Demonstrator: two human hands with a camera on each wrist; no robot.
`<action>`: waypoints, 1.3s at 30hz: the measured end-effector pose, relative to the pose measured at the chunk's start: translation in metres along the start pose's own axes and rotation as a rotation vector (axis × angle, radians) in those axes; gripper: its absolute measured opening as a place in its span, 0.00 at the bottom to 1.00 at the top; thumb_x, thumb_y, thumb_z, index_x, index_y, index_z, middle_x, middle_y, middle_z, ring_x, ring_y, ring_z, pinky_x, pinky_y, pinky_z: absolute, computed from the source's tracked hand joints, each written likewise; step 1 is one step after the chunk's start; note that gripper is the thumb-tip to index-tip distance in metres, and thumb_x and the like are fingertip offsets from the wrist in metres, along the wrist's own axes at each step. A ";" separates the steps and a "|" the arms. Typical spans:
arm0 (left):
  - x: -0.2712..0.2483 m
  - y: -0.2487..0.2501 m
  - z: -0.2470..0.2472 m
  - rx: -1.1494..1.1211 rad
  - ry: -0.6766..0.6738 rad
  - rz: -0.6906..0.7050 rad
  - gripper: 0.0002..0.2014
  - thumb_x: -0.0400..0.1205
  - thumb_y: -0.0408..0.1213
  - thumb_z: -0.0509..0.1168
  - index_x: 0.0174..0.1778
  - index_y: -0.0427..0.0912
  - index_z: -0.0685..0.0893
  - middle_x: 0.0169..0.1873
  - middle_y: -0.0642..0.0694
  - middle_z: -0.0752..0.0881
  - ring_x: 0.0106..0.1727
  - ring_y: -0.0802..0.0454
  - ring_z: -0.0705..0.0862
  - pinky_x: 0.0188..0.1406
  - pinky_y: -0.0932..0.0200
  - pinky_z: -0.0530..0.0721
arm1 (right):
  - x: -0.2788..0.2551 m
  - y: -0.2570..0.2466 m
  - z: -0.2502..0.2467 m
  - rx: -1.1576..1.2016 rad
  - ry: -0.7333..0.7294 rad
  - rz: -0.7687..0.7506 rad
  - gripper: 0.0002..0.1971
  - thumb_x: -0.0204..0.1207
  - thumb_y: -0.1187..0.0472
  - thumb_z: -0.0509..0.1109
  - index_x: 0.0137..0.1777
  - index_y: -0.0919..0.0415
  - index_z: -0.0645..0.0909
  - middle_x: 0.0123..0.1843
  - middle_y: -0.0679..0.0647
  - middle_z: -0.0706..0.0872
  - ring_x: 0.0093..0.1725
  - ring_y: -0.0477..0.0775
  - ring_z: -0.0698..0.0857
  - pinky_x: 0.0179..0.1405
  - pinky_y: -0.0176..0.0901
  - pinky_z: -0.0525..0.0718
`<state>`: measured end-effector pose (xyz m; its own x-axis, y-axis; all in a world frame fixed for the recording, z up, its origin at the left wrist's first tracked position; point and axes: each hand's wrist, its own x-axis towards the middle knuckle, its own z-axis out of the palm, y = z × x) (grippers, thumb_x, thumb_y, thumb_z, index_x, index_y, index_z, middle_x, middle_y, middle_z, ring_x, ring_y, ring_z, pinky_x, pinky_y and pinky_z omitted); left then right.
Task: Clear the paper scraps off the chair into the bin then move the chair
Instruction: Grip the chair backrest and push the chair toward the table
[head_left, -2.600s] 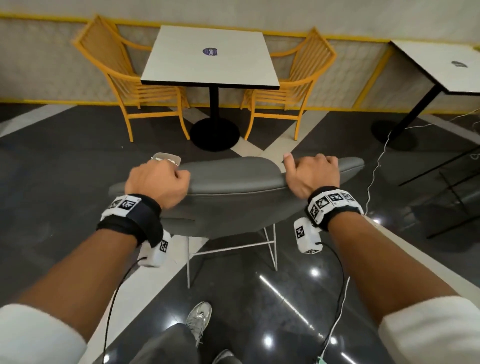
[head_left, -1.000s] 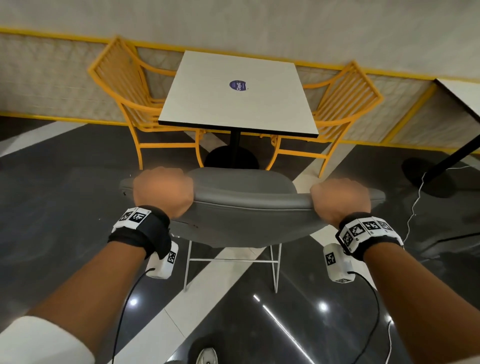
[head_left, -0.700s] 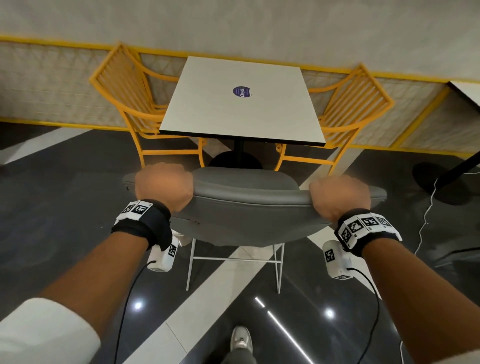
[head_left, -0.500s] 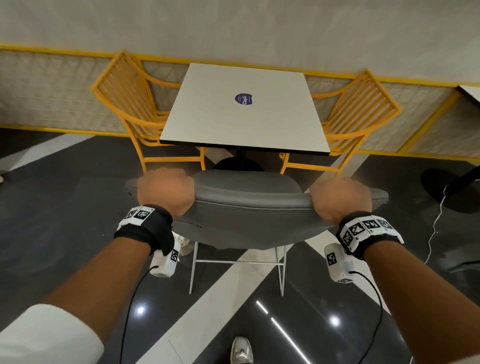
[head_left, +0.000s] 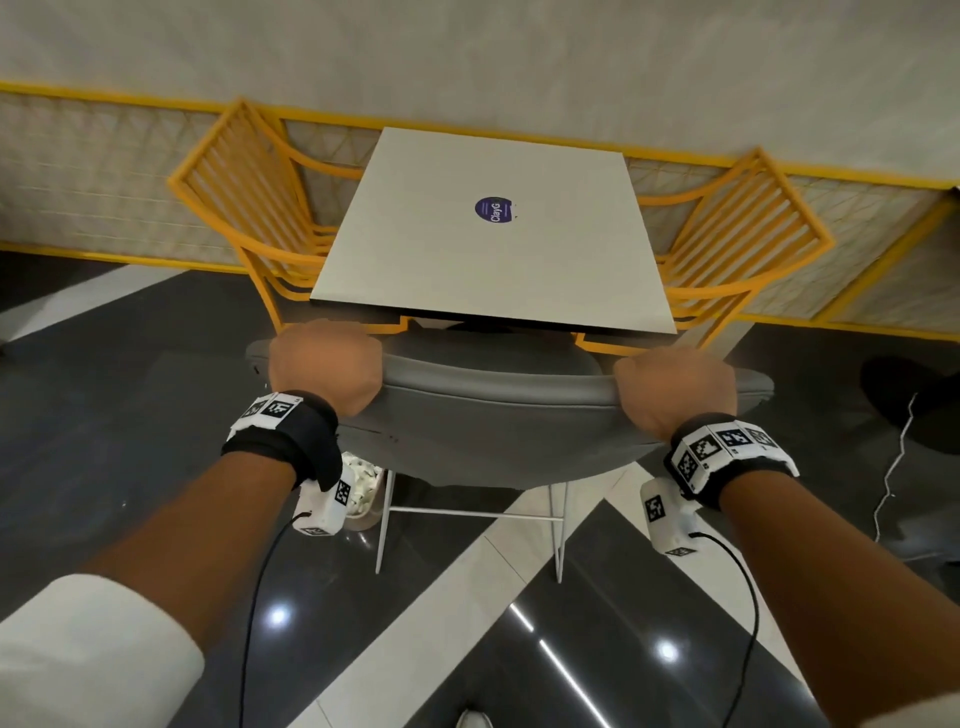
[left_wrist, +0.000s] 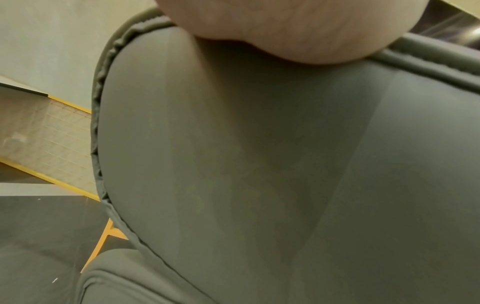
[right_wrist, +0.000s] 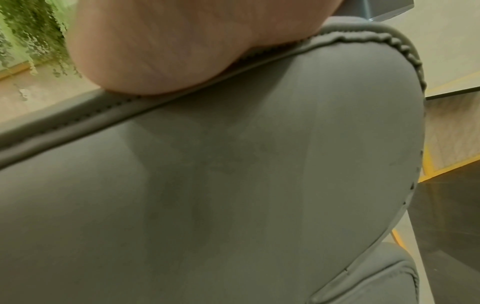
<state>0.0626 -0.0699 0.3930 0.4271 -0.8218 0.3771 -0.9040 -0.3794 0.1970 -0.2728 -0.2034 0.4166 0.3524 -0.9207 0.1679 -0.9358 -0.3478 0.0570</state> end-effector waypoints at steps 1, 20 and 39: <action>0.005 -0.001 0.003 -0.002 0.006 -0.001 0.18 0.76 0.43 0.52 0.24 0.41 0.76 0.21 0.43 0.78 0.26 0.39 0.76 0.32 0.56 0.64 | 0.005 -0.001 0.000 0.004 -0.004 0.002 0.25 0.78 0.46 0.53 0.24 0.56 0.77 0.22 0.53 0.76 0.24 0.58 0.75 0.31 0.45 0.76; 0.071 0.011 0.033 0.018 0.006 0.038 0.19 0.75 0.46 0.48 0.27 0.42 0.79 0.24 0.44 0.79 0.27 0.42 0.74 0.28 0.58 0.63 | 0.081 0.014 0.016 0.014 0.002 0.024 0.26 0.75 0.44 0.50 0.24 0.57 0.77 0.23 0.55 0.76 0.23 0.56 0.71 0.29 0.43 0.69; 0.092 0.005 0.042 0.024 0.033 0.003 0.20 0.75 0.46 0.49 0.29 0.40 0.82 0.26 0.42 0.82 0.28 0.41 0.74 0.29 0.56 0.68 | 0.112 0.007 0.026 0.042 0.017 -0.001 0.25 0.75 0.45 0.51 0.23 0.58 0.77 0.23 0.56 0.76 0.24 0.60 0.73 0.28 0.43 0.68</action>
<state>0.0969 -0.1649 0.3910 0.4244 -0.8087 0.4072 -0.9053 -0.3875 0.1740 -0.2399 -0.3135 0.4106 0.3530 -0.9172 0.1849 -0.9343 -0.3562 0.0164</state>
